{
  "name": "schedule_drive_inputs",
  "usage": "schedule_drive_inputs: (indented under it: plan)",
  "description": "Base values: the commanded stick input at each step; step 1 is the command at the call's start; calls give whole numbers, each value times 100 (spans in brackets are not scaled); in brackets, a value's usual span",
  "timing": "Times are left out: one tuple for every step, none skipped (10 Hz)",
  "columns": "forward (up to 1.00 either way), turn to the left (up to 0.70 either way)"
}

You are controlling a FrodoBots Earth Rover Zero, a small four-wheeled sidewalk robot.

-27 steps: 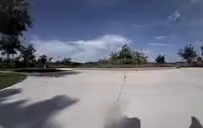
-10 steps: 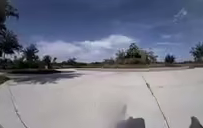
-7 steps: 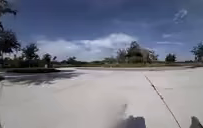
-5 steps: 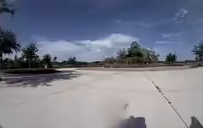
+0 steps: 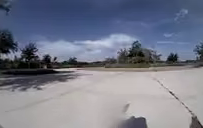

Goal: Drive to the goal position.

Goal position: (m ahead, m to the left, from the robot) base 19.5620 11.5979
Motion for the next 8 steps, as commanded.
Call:
schedule_drive_inputs:
  plan:
    - [85, 0]
    - [85, 0]
    - [85, 0]
    - [85, 0]
    - [85, 0]
    - [85, 0]
    - [85, 0]
    - [85, 0]
